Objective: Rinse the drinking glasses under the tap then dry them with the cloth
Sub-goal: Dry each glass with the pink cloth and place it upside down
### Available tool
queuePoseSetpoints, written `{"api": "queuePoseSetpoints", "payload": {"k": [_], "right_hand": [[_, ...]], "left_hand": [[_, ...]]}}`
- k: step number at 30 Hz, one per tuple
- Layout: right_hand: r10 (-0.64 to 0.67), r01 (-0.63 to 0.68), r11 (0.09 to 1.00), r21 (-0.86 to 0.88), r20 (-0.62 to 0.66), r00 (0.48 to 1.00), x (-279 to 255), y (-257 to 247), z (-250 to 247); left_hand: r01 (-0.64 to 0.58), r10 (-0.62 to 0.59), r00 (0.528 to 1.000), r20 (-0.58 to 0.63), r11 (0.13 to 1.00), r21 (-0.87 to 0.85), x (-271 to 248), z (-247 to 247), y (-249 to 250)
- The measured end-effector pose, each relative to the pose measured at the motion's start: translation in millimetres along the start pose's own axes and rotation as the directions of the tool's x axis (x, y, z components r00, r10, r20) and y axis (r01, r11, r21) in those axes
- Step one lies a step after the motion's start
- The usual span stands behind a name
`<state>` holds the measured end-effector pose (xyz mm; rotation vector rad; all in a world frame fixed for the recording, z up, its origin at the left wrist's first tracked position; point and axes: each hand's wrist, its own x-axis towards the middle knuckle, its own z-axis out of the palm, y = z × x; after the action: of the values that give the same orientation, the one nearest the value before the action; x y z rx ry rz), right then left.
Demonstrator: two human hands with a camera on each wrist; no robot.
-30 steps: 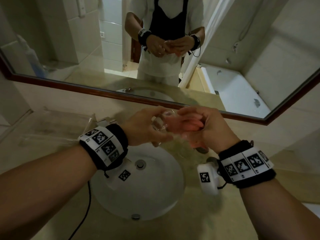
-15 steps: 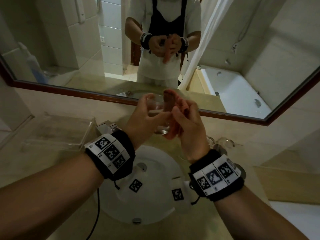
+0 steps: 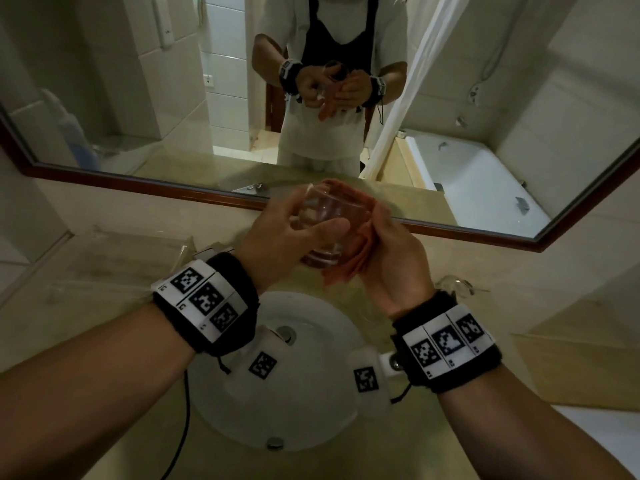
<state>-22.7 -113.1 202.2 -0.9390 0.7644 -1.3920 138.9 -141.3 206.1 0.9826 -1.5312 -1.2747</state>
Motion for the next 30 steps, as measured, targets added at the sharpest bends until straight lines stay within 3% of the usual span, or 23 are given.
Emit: {"api": "queuePoseSetpoints", "payload": {"k": [5, 9, 15, 23, 30], "right_hand": [[-0.026, 0.012, 0.986, -0.168, -0.081, 0.996, 0, -3, -4], [-0.045, 0.023, 0.975, -0.223, -0.094, 0.995, -1, -9, 1], [-0.041, 0.007, 0.953, -0.304, -0.106, 0.994, -5, -12, 16], [-0.057, 0.007, 0.960, -0.281, -0.171, 0.984, -8, -33, 27], [-0.117, 0.089, 0.972, -0.217, -0.122, 0.986, -9, -46, 42]], "left_hand": [[0.081, -0.099, 0.987, -0.123, 0.987, -0.142, -1, 1, 3], [0.091, -0.113, 0.981, -0.155, 0.985, -0.146, 0, 3, 4], [-0.025, 0.058, 0.981, -0.184, 0.984, 0.176, -3, 12, 10], [-0.095, 0.094, 0.995, -0.028, 0.994, -0.051, -5, 7, 30], [-0.174, 0.171, 0.985, -0.036, 0.980, -0.096, -15, 0, 43]]}}
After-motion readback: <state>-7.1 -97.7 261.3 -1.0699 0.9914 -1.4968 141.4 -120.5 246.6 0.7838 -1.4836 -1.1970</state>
